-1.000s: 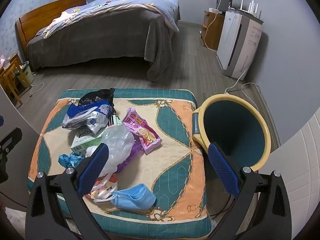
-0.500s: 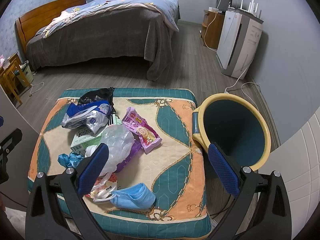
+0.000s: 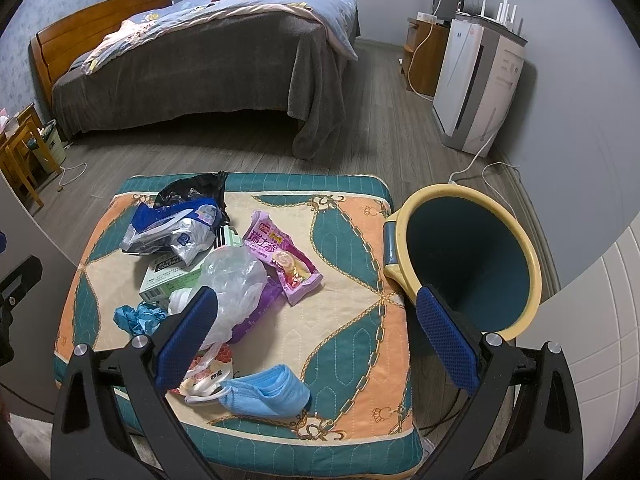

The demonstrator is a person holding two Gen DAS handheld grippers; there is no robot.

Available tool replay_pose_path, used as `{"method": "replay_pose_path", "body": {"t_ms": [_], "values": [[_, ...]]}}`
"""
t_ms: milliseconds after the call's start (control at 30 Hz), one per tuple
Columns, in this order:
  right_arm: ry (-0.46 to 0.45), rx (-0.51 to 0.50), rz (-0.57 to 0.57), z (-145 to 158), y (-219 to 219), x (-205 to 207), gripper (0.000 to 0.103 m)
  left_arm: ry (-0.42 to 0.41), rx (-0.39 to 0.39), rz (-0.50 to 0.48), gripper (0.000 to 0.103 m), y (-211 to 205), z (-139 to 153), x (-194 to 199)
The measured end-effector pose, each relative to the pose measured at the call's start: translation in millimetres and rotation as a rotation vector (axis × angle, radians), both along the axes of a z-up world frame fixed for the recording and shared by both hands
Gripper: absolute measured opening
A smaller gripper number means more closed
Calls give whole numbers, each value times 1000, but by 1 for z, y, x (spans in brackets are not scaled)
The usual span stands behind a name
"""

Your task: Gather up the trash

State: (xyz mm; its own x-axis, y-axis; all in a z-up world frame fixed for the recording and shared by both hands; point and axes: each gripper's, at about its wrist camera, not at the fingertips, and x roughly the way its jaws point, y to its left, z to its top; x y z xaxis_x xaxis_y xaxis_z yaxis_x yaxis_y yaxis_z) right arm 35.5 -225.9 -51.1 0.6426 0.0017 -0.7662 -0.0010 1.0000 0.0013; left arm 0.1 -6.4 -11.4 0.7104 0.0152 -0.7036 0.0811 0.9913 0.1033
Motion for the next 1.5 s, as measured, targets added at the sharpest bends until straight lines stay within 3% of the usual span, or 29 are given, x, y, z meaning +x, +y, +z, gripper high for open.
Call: {"method": "replay_pose_path", "body": {"t_ms": [533, 967, 1300, 1500], "values": [[30, 18, -1, -1, 0, 2, 97, 7, 6, 7, 98, 1, -1, 0], [43, 59, -1, -4, 0, 1, 97, 34, -67, 48, 98, 16, -4, 6], [114, 53, 61, -20, 11, 16, 97, 53, 43, -38, 98, -5, -9, 15], [193, 102, 132, -42, 25, 39, 97, 112, 76, -111, 98, -5, -32, 43]]}}
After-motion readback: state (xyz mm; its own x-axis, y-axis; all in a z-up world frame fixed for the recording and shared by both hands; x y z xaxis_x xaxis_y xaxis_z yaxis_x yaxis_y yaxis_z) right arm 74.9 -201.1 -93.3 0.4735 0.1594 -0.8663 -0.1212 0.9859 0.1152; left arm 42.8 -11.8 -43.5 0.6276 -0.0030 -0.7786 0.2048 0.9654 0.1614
